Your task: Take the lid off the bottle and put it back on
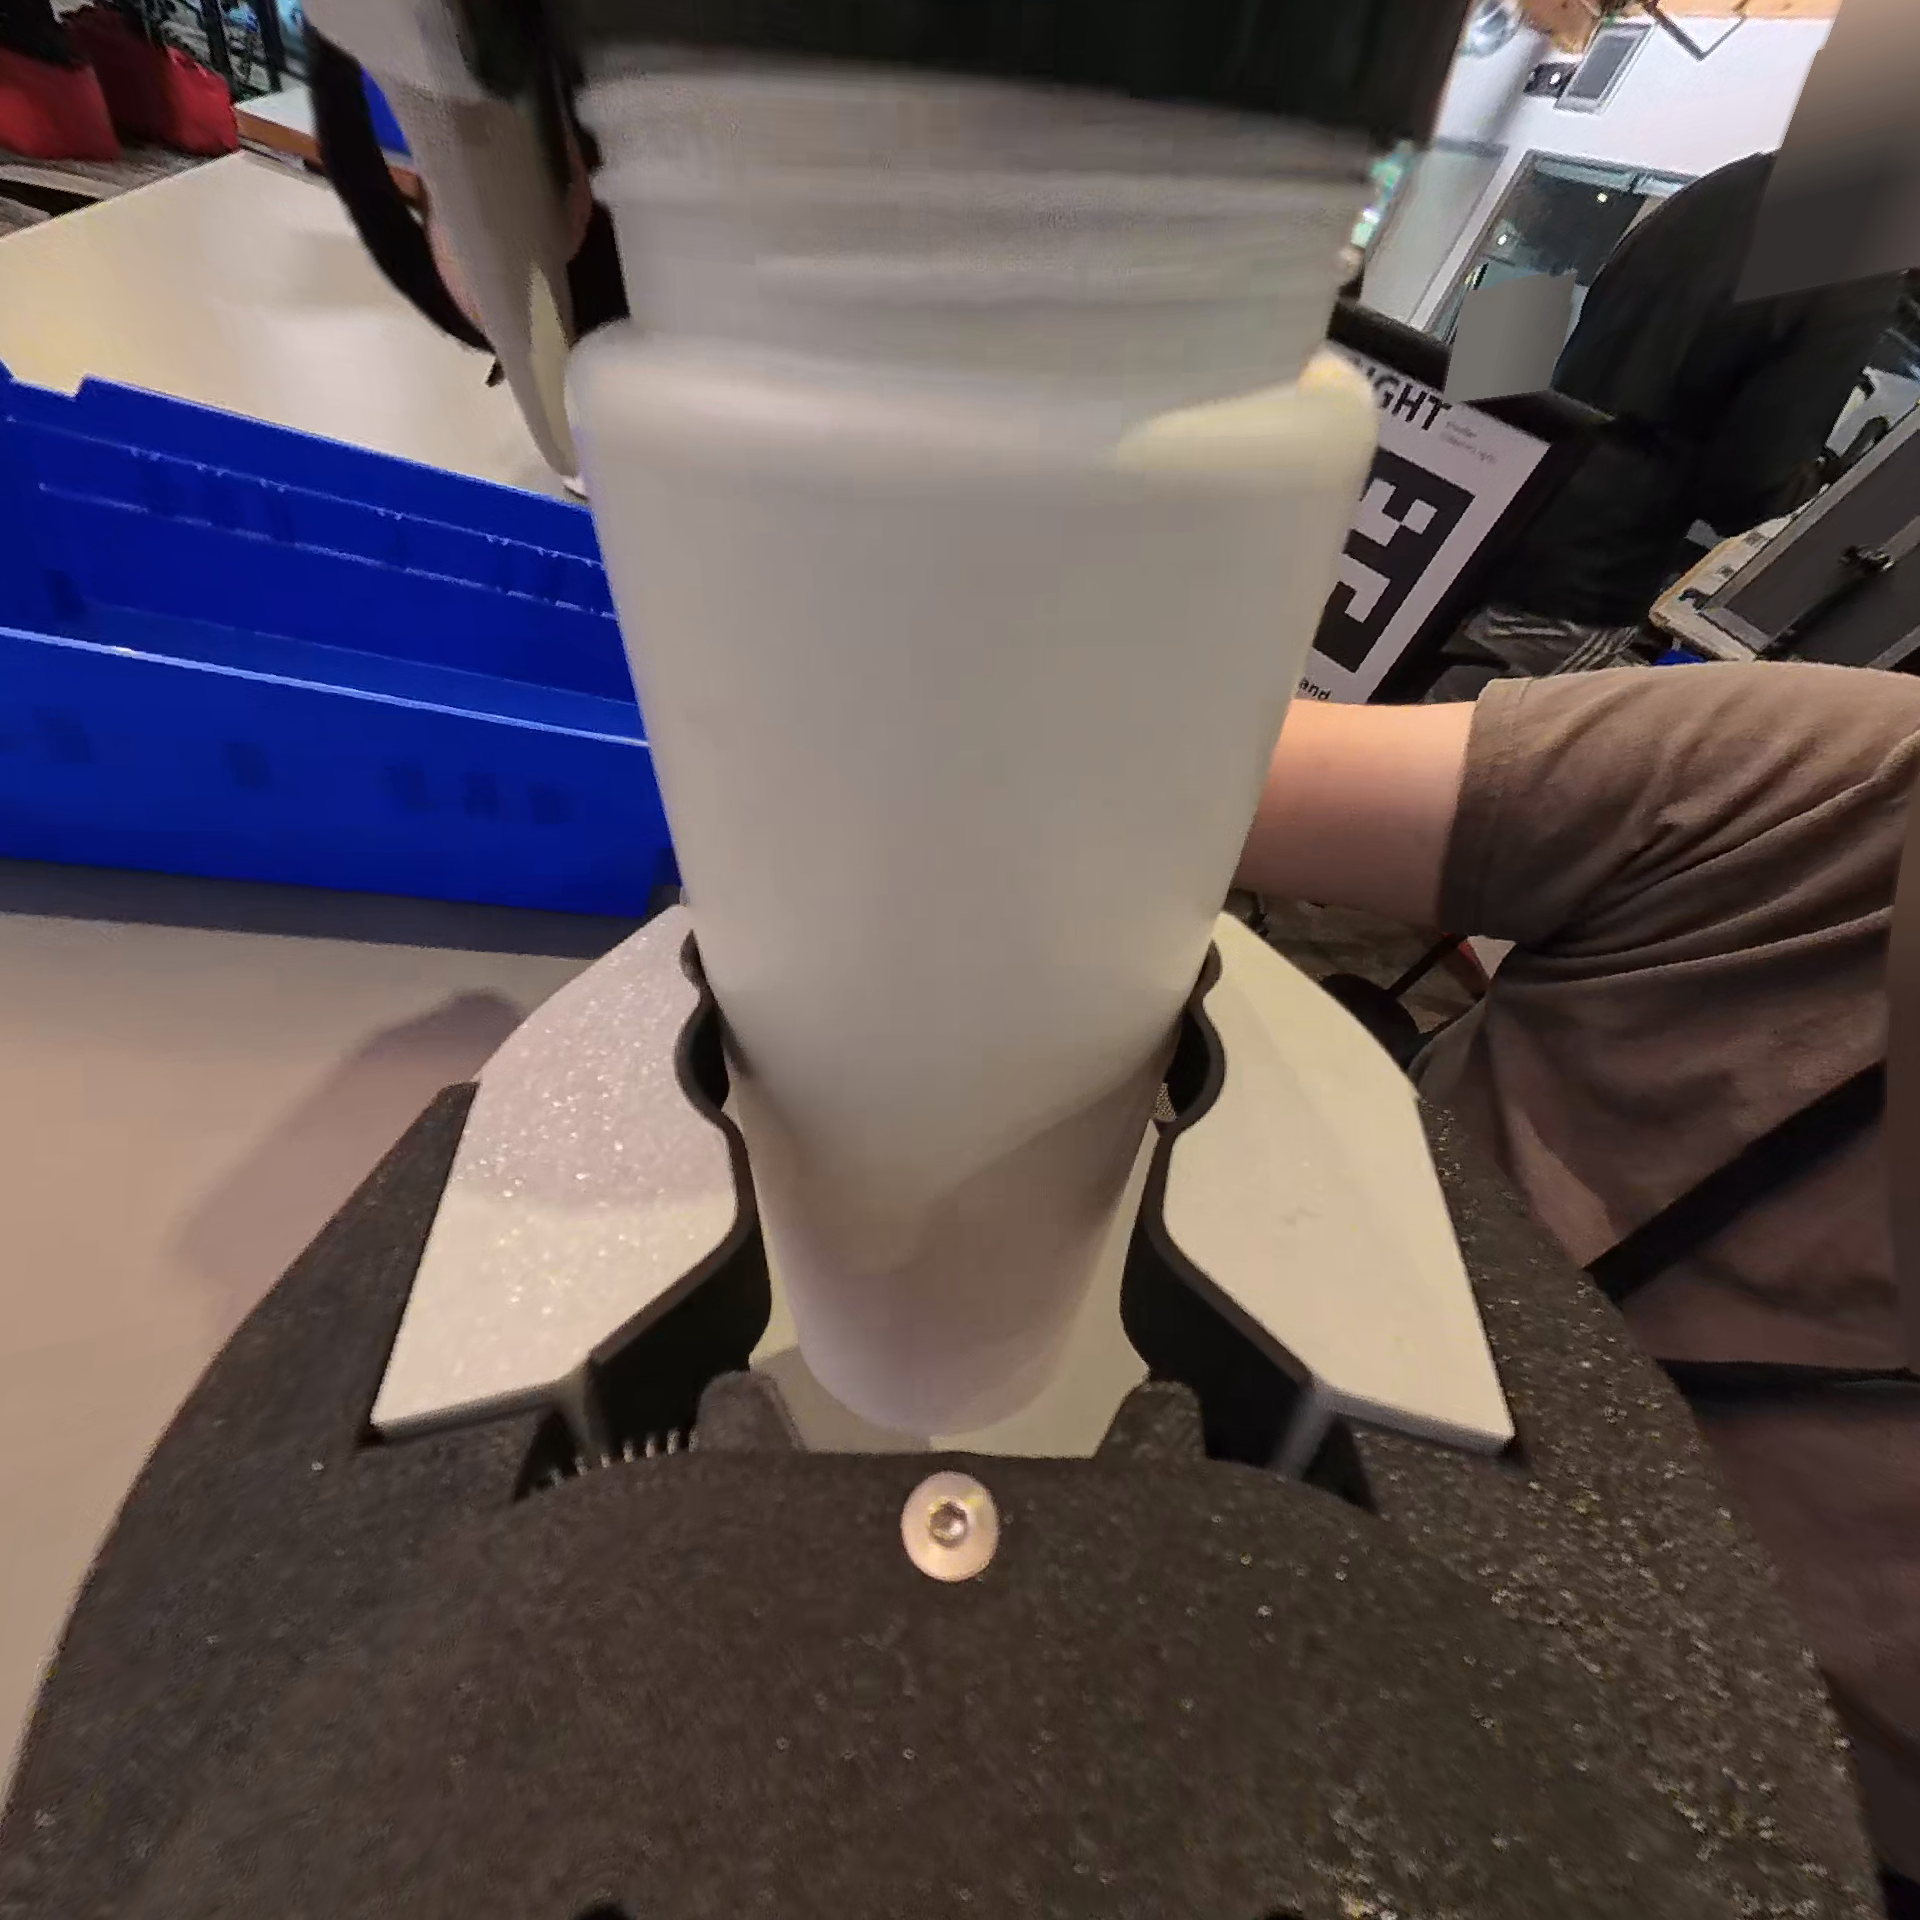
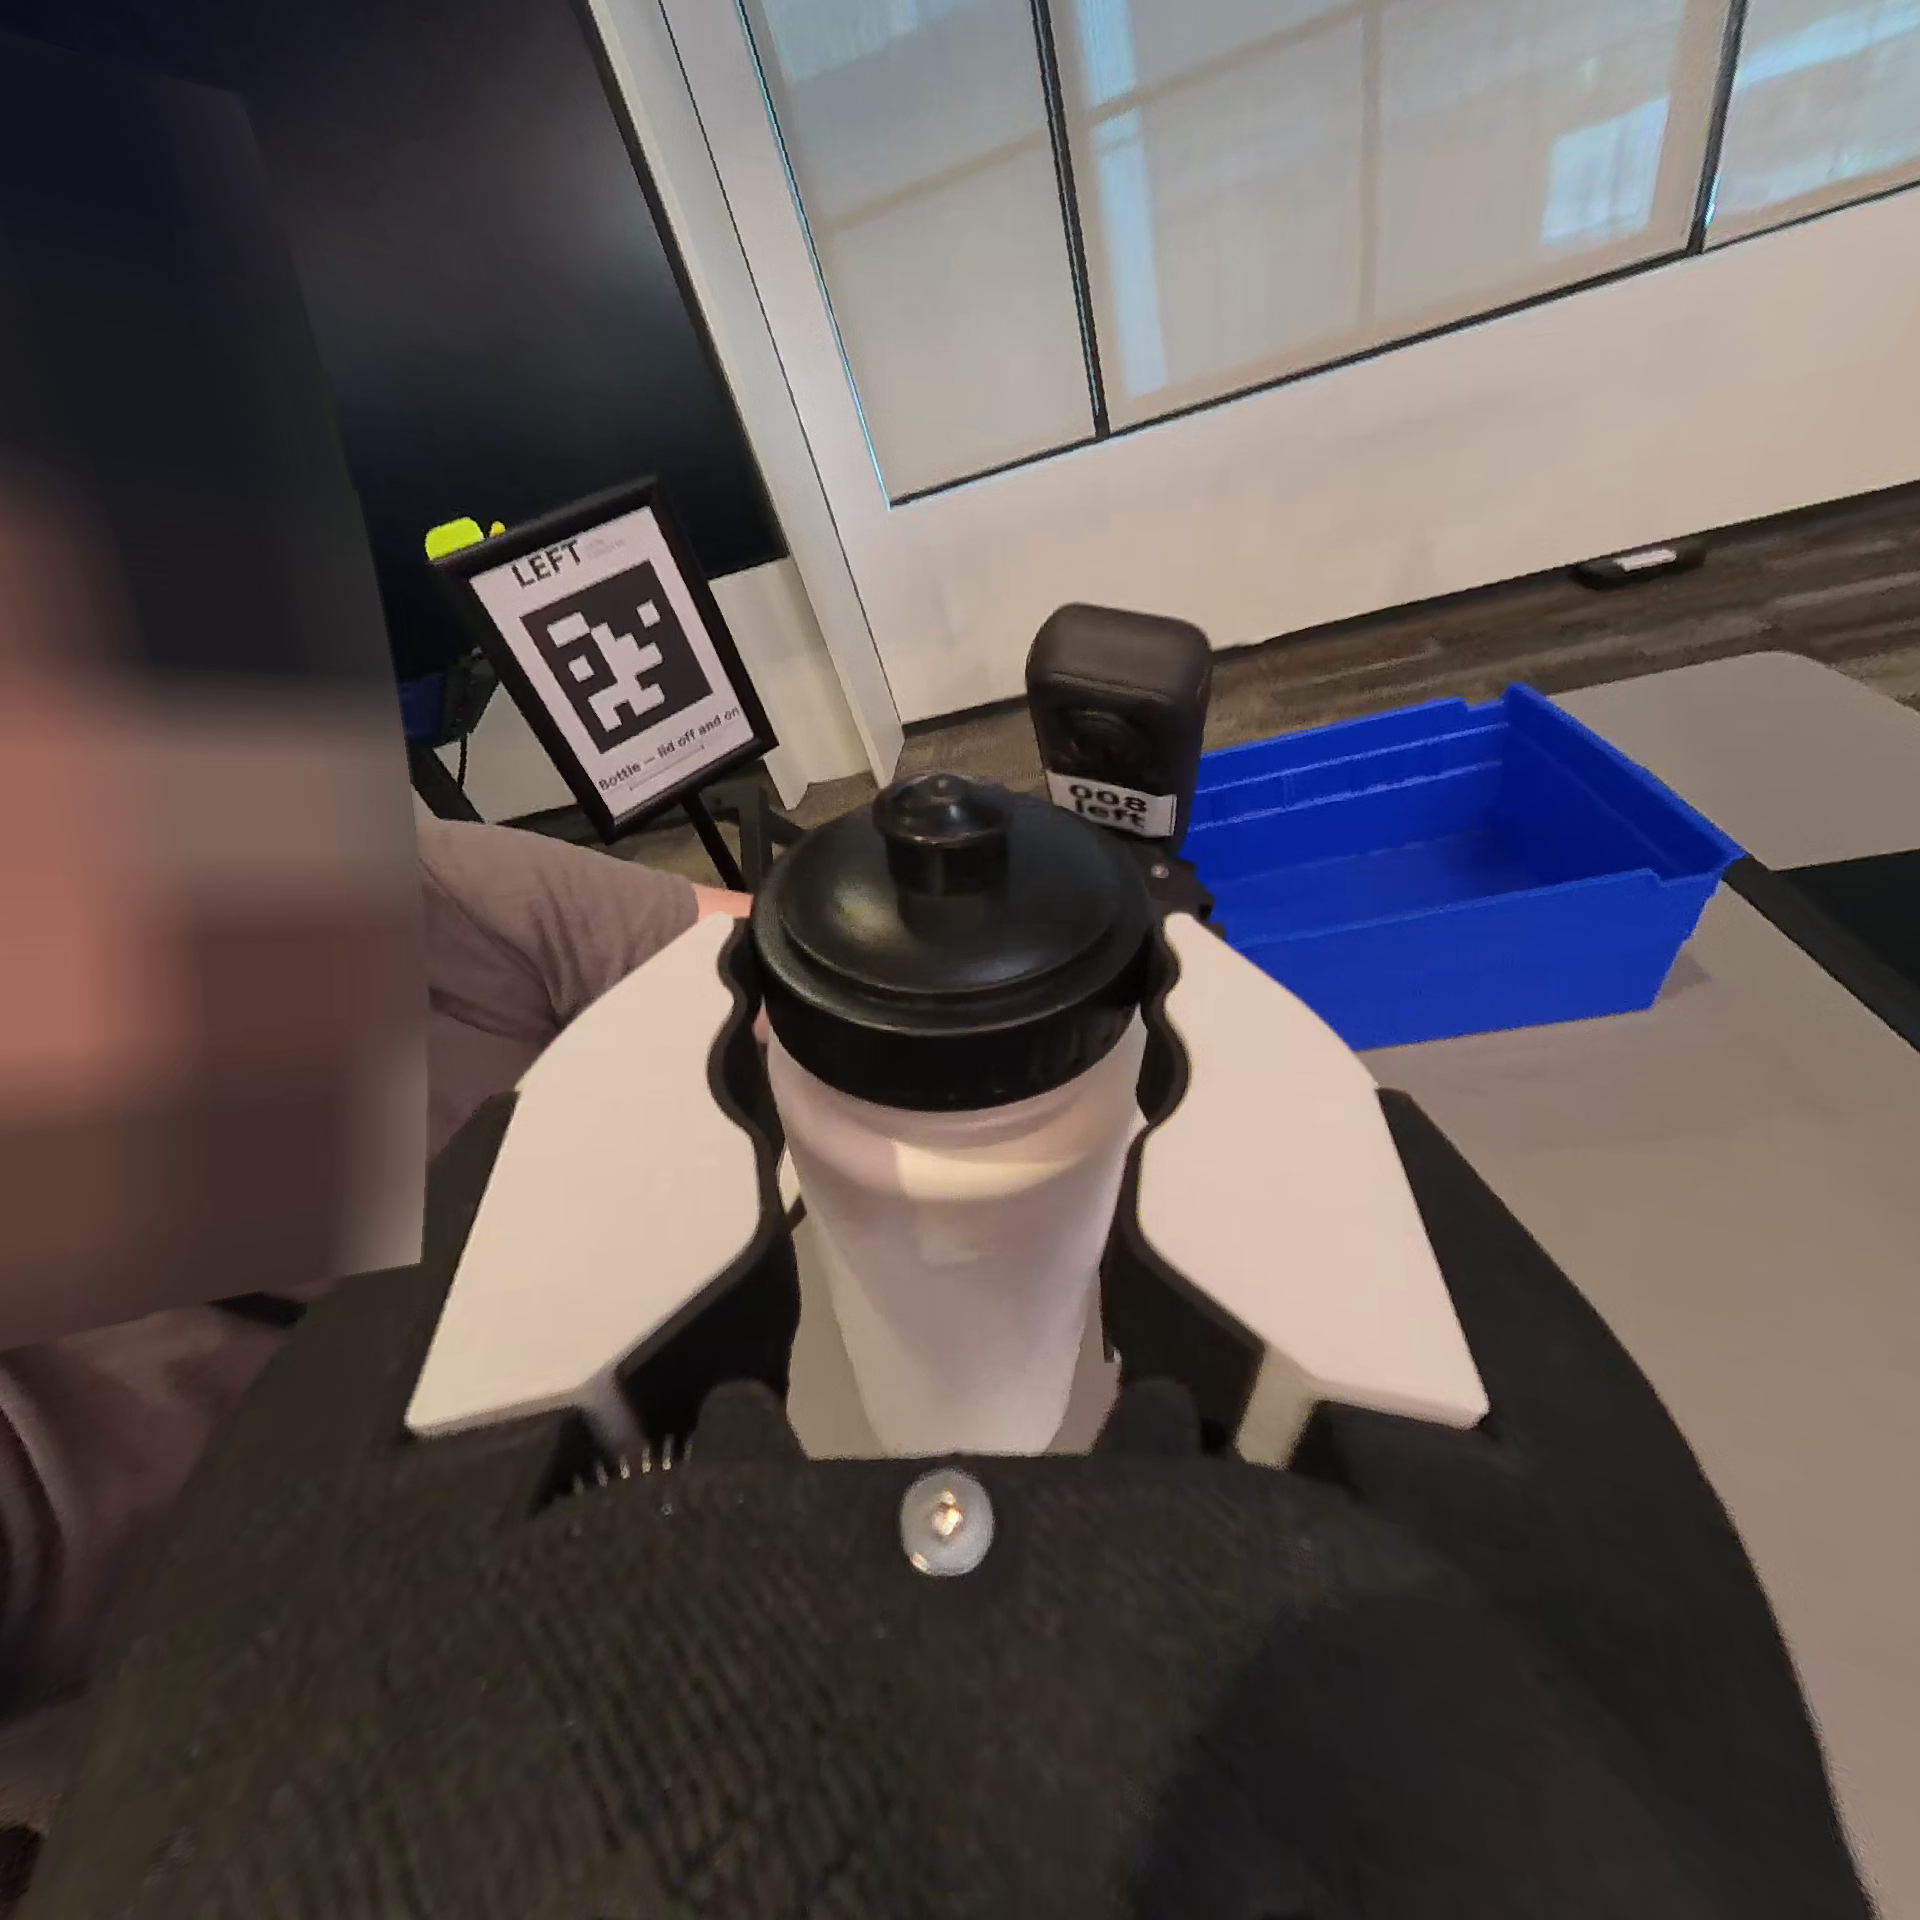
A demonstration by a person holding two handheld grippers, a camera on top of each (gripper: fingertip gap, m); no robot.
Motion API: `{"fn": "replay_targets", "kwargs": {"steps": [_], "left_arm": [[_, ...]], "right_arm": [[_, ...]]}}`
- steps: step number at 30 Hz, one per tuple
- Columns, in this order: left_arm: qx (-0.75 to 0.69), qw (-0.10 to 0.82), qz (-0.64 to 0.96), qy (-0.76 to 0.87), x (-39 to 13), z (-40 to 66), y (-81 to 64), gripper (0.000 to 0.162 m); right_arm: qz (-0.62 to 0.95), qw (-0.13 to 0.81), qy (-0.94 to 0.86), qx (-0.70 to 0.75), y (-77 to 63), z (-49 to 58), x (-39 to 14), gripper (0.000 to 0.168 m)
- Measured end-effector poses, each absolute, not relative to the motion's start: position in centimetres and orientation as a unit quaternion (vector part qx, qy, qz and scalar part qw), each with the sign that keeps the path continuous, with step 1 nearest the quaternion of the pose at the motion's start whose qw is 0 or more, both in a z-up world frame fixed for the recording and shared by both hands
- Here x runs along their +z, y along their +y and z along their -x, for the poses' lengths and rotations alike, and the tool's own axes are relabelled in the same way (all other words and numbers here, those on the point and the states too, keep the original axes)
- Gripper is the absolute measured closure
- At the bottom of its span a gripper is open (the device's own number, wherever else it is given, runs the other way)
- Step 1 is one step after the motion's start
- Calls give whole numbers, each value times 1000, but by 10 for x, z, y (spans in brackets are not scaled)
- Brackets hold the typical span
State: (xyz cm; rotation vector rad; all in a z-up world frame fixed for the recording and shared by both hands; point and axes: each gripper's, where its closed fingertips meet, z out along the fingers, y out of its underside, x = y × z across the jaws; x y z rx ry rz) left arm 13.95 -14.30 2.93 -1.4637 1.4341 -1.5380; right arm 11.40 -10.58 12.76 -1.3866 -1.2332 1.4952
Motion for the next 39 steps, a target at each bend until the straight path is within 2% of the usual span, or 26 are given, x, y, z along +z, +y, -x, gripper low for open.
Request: {"fn": "replay_targets", "kwargs": {"steps": [20,39], "left_arm": [[-532,305,579,537,21,-138,-131,77],[-482,342,624,512,14,-135,-107,77]], "right_arm": [[574,384,-468,552,-98,-113,118,95],[614,443,-397,520,-78,-112,114,96]]}}
